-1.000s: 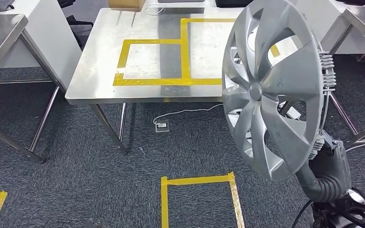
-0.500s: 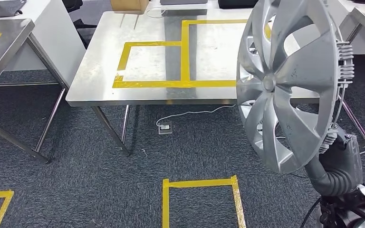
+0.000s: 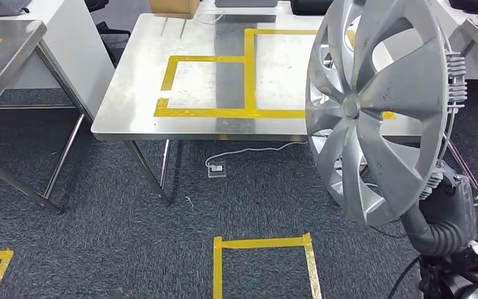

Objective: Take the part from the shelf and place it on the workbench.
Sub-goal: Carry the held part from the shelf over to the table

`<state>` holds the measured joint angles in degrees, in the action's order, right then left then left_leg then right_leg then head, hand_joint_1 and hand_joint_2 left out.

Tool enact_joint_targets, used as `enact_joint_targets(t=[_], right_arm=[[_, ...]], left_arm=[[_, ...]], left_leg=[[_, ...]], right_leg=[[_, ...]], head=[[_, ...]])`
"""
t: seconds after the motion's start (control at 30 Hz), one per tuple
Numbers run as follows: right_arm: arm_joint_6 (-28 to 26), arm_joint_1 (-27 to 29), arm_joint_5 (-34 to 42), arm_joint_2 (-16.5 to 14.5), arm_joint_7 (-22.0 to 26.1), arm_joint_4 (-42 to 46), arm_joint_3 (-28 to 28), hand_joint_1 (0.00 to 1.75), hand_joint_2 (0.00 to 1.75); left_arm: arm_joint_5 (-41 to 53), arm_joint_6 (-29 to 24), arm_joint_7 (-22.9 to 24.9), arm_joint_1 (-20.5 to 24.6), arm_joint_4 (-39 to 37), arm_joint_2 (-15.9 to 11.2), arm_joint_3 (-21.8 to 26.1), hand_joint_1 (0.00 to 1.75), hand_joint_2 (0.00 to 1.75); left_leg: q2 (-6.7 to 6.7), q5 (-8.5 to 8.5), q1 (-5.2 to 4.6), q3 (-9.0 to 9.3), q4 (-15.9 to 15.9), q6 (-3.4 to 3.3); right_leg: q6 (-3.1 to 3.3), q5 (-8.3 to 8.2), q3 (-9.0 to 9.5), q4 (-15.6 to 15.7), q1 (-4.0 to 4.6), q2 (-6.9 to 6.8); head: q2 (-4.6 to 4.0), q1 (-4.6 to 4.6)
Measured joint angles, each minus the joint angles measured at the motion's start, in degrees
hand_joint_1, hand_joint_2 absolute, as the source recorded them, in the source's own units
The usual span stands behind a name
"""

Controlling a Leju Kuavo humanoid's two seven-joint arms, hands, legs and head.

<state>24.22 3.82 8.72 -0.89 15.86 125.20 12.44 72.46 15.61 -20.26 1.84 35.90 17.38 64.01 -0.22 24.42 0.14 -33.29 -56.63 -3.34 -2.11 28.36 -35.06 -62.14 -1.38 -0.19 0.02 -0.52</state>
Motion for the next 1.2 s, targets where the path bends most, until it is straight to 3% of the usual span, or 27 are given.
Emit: enact_joint_targets(t=[0.07,0.1,0.13,0.17,0.23,0.27,0.33,0.47,0.53,0.6,0.63,0.67,0.73,0.77,0.8,0.87,0.93,0.97,1.03,1.1,1.17,1.2], right_arm=[[0.0,-0.1,0.0,0.1,0.0,-0.2,0.0,1.75,1.75],[0.0,-0.1,0.0,0.1,0.0,-0.3,0.0,1.75,1.75],[0.0,-0.2,0.0,0.1,0.0,-0.4,0.0,1.75,1.75],[0.0,-0.2,0.0,0.1,0.0,-0.5,0.0,1.75,1.75],[0.0,-0.3,0.0,0.1,0.0,-0.5,0.0,1.75,1.75],[0.0,-0.3,0.0,0.1,0.0,-0.6,0.0,1.75,1.75],[0.0,-0.5,0.0,0.1,0.0,-0.6,0.0,1.75,1.75],[0.0,-0.6,0.0,0.1,0.0,-0.6,0.0,1.75,1.75],[0.0,-0.6,0.0,0.1,0.0,-0.6,0.0,1.75,1.75],[0.0,-0.6,0.0,0.1,0.0,-0.6,0.0,1.75,1.75],[0.0,-0.6,0.0,0.1,0.0,-0.6,0.0,1.75,1.75],[0.0,-0.6,0.0,0.1,0.0,-0.6,0.0,1.75,1.75],[0.0,-0.7,-0.1,0.0,-0.1,-0.6,0.0,1.75,1.75],[0.0,-0.7,-0.1,-0.1,-0.1,-0.6,0.0,1.75,1.75],[0.0,-0.8,-0.2,-0.1,-0.1,-0.7,0.0,1.75,1.75],[0.0,-0.9,-0.2,-0.2,-0.2,-0.7,0.0,1.75,1.75],[0.0,-0.9,-0.3,-0.2,-0.2,-0.8,0.0,1.75,1.75],[0.0,-0.9,-0.3,-0.2,-0.2,-0.8,0.0,1.75,1.75],[0.0,-0.9,-0.3,-0.2,-0.2,-0.9,0.0,1.75,1.75],[0.0,-0.8,-0.3,-0.2,-0.2,-1.0,0.0,1.75,1.75],[0.0,-0.7,-0.2,-0.2,-0.1,-1.0,0.0,1.75,1.75],[0.0,-0.6,-0.2,-0.2,-0.1,-1.0,0.0,1.75,1.75]], left_arm=[[0.0,0.0,0.0,0.1,-0.1,0.0,0.1,0.0,1.75],[0.0,0.0,0.0,0.1,-0.2,0.0,0.1,0.0,1.75],[0.0,0.0,0.0,0.1,-0.3,0.0,0.1,0.0,1.75],[0.0,0.0,0.0,0.1,-0.4,0.0,0.2,0.0,1.75],[0.0,0.0,0.0,0.1,-0.5,0.0,0.2,0.0,1.75],[0.0,0.0,0.0,0.1,-0.5,0.0,0.2,0.0,1.75],[0.0,0.0,0.0,0.1,-0.5,0.0,0.2,0.0,1.75],[0.0,0.0,0.0,0.1,-0.5,-0.1,0.3,0.0,1.75],[0.0,0.0,0.0,0.1,-0.5,-0.1,0.3,0.0,1.75],[0.0,0.0,0.0,0.0,-0.6,-0.1,0.3,0.0,1.75],[0.0,0.0,0.0,0.0,-0.6,-0.1,0.3,0.0,1.75],[0.0,-0.1,0.0,0.0,-0.6,-0.1,0.3,0.0,1.75],[0.0,-0.1,0.0,0.0,-0.6,-0.2,0.4,0.0,1.75],[0.0,-0.2,0.0,0.0,-0.6,-0.3,0.4,0.0,1.75],[0.0,-0.2,0.0,0.0,-0.5,-0.3,0.4,0.0,1.75],[0.1,-0.3,0.0,0.0,-0.5,-0.4,0.5,0.0,1.75],[0.1,-0.5,0.0,-0.1,-0.5,-0.3,0.5,0.0,1.75],[0.1,-0.5,0.0,-0.1,-0.4,-0.3,0.5,0.0,1.75],[0.1,-0.5,-0.1,-0.1,-0.5,-0.2,0.6,0.0,1.75],[0.1,-0.5,-0.1,-0.1,-0.5,-0.1,0.6,0.0,1.75],[0.1,-0.4,-0.1,-0.3,-0.6,0.1,0.6,0.0,1.75],[0.1,-0.4,-0.1,-0.3,-0.6,0.1,0.6,0.0,1.75]], left_leg=[[-0.08,0.13,-0.19,0.1,0.1,-0.29],[-0.15,0.26,-0.24,0.16,0.1,-0.34],[-0.27,0.41,-0.27,0.28,0.0,-0.34],[-0.42,0.62,-0.24,0.49,0.0,-0.24],[-0.74,1.26,-0.24,0.94,-0.3,0.24],[-0.86,1.73,-0.34,1.04,-0.6,0.58],[-0.94,2.48,-0.58,1.04,-1.1,1.16],[-0.74,4.07,-0.13,0.46,-3.2,2.22],[-0.52,6.55,0.12,-2.87,-9.6,2.91],[-0.38,8.32,0.35,-7.65,-16.9,3.27],[-0.33,7.71,0.4,-9.14,-18.3,3.22],[-0.29,5.79,0.38,-9.47,-17.2,2.97],[-0.22,0.15,0.01,-7.49,-10.1,1.74],[-0.14,-1.78,-0.33,-6.16,-6.6,0.9],[-0.06,-2.54,-0.73,-5.08,-4.0,0.11],[0.14,-1.84,-1.35,-4.05,-1.9,-0.92],[0.06,-1.34,-1.35,-2.71,-0.4,-1.4],[-0.02,-1.16,-1.2,-1.75,0.3,-1.6],[-0.2,-0.65,-0.82,-0.14,1.1,-1.7],[-0.34,0.38,-0.61,0.95,1.2,-1.53],[-0.64,1.69,-0.3,2.51,1.2,-0.96],[-0.8,2.39,-0.07,3.48,1.1,-0.57]], right_leg=[[0.28,2.63,-4.21,-7.7,0.0,0.05],[0.14,3.27,-6.0,-10.6,-0.03,0.06],[-0.22,3.06,-6.81,-11.5,-0.08,0.05],[-0.76,1.9,-6.34,-10.0,-0.16,0.05],[-1.72,-1.54,-2.84,-2.1,-0.36,0.03],[-1.72,-2.77,-1.05,1.5,-0.38,0.07],[-0.91,-3.34,0.54,4.4,-0.21,0.17],[0.77,-2.64,1.5,4.6,-0.41,0.33],[1.49,-2.01,2.35,4.6,-0.47,0.3],[1.81,-1.27,3.1,4.6,-0.26,0.34],[1.8,-0.82,3.6,4.6,-0.15,0.41],[1.78,-0.3,4.31,4.6,-0.01,0.48],[1.7,0.85,5.79,4.7,0.11,0.57],[1.56,1.36,6.3,4.9,0.3,0.57],[1.38,1.72,6.58,5.0,0.24,0.59],[0.68,1.79,7.06,5.3,0.29,0.6],[0.13,1.62,7.43,4.9,0.23,0.49],[-0.01,1.65,6.77,3.4,0.2,0.42],[-0.02,2.56,2.92,-2.8,0.09,0.39],[-0.08,4.87,-2.32,-9.5,-0.06,0.41],[-0.7,6.28,-4.97,-10.3,-0.4,0.37],[-1.43,5.42,-5.01,-8.0,-0.64,0.33]], head=[[0.0,0.03],[0.0,0.02],[0.0,0.03],[0.0,0.03],[0.0,0.08],[0.0,0.09],[0.0,0.08],[0.0,-0.03],[0.0,-0.12],[0.0,-0.14],[0.0,-0.15],[0.0,-0.15],[0.0,-0.11],[0.0,0.0],[0.0,0.04],[0.0,-0.04],[-0.01,-0.17],[-0.01,-0.12],[-0.01,-0.01],[0.0,-0.01],[0.0,-0.01],[0.0,0.02]])
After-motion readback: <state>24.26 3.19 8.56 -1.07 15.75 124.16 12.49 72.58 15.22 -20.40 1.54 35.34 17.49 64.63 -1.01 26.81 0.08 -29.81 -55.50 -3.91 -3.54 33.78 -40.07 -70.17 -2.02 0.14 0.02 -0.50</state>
